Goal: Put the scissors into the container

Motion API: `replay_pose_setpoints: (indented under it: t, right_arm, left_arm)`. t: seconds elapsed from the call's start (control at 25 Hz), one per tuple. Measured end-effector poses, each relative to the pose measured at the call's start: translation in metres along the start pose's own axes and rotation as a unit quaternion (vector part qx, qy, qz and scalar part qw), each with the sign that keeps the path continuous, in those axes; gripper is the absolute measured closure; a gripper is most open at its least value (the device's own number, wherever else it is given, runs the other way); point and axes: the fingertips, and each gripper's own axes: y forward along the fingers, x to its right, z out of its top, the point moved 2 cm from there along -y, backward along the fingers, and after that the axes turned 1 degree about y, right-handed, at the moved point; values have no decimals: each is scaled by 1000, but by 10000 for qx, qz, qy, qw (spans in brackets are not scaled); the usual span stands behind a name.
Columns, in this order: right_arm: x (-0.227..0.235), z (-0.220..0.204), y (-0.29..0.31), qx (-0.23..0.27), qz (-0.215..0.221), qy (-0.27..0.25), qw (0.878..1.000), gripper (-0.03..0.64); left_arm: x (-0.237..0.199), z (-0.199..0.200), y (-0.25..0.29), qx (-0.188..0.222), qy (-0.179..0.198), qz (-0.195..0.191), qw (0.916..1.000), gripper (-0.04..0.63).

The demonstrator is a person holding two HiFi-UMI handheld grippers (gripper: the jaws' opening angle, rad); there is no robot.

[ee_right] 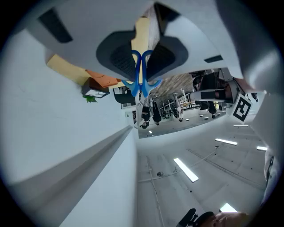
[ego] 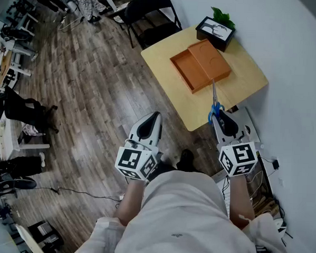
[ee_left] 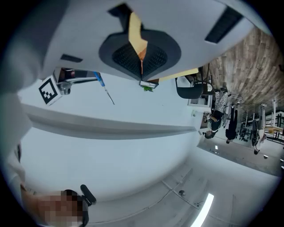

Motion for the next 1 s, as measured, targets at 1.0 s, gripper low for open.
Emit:
replay_pose_setpoints:
  t: [1.0]
  right_arm:
    - [3, -29, -22, -15, -192, 297, 9994, 534]
  left_arm:
    - [12, -27, -11, -250, 30, -60, 9997, 588]
